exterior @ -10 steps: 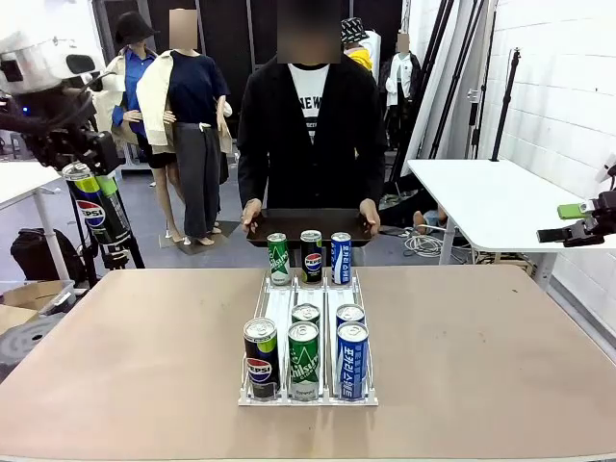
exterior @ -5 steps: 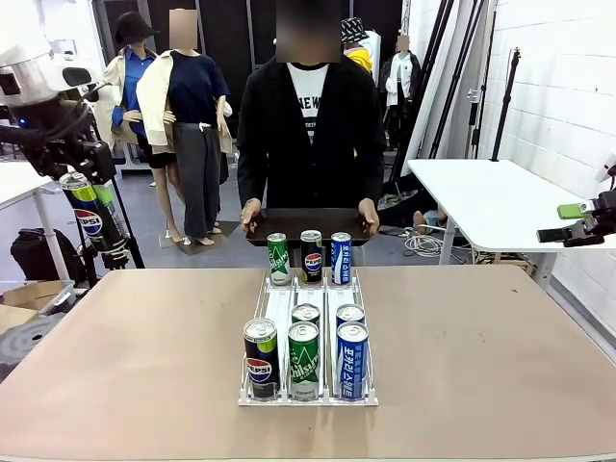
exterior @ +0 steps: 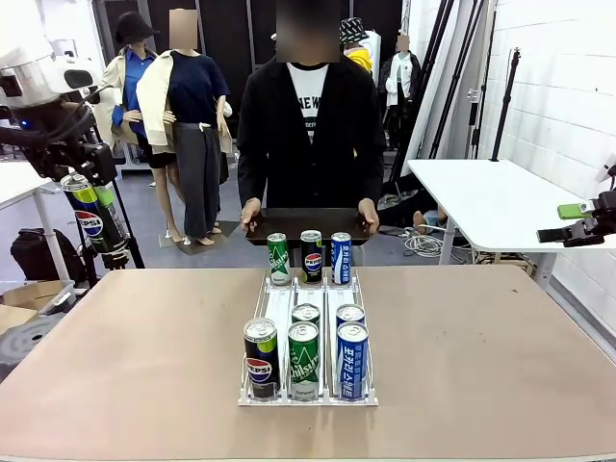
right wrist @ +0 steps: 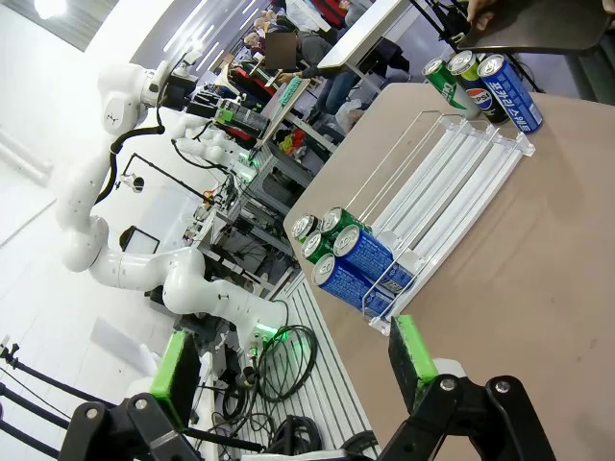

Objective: Retrieve and hand over the desired beverage to the person.
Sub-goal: Place the picked can on the Handle tray extended by the person, then pick up another can of the same type that the person held from the Automatic Can Dispenser.

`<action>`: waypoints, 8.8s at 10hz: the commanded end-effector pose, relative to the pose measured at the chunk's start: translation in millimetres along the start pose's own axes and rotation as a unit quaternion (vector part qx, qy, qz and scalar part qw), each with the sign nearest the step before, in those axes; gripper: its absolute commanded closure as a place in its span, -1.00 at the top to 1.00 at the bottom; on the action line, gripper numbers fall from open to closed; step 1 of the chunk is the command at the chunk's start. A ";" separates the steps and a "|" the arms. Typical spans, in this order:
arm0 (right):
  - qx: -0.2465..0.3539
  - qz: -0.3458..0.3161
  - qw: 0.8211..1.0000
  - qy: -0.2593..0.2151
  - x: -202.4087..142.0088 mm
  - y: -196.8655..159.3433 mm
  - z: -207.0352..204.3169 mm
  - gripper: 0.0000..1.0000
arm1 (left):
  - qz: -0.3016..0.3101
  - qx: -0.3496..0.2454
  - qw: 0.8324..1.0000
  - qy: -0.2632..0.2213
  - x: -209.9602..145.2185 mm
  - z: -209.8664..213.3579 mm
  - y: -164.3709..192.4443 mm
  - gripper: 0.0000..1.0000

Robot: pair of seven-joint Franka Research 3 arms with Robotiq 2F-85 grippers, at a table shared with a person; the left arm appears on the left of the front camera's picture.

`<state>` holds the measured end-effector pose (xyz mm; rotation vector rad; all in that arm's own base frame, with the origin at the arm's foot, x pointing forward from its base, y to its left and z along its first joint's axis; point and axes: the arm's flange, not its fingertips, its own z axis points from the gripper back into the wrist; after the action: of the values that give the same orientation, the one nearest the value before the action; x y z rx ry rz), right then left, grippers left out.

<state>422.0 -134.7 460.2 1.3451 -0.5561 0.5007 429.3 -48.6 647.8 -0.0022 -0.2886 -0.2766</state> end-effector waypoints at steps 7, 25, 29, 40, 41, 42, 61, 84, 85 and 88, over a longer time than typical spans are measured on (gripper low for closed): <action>0.004 0.006 1.000 -0.002 -1.1 0.8 -1.6 1.00 | 0.001 0.002 1.000 -0.005 -0.6 4.2 1.4 -1.00; 0.004 0.006 1.000 -0.002 -1.1 0.8 -1.6 1.00 | 0.001 0.002 1.000 -0.005 -0.6 4.2 1.4 -1.00; 0.004 0.006 1.000 -0.002 -1.1 0.8 -1.6 1.00 | 0.026 0.002 1.000 0.012 7.6 12.8 -7.0 -1.00; 0.004 0.006 1.000 -0.002 -1.1 0.8 -1.6 1.00 | 0.006 0.001 1.000 0.031 86.5 68.6 -99.5 -1.00; 0.004 0.006 1.000 -0.002 -1.1 0.8 -1.6 1.00 | 0.002 0.002 0.999 0.039 95.0 63.3 -110.9 -1.00; 0.004 0.006 1.000 -0.002 -1.1 0.8 -1.6 1.00 | -0.011 0.005 0.999 0.044 106.1 57.8 -124.6 -1.00; 0.004 0.006 1.000 -0.002 -1.1 0.8 -1.6 1.00 | -0.116 -0.021 0.990 0.081 184.5 -65.9 -223.3 -1.00; 0.004 0.006 1.000 -0.002 -1.1 0.8 -1.6 1.00 | -0.123 -0.013 0.992 0.038 183.5 -23.6 -231.9 1.00; 0.004 0.006 1.000 -0.002 -1.1 0.8 -1.6 1.00 | -0.123 -0.013 0.992 0.038 183.5 -23.6 -231.9 1.00; 0.004 0.006 1.000 -0.002 -1.1 0.8 -1.6 1.00 | -0.123 -0.013 0.992 0.038 183.5 -23.6 -231.9 1.00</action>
<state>422.0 -134.4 460.3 1.3451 -0.5559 0.5015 544.0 -321.1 667.1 0.0256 -0.2001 -0.5220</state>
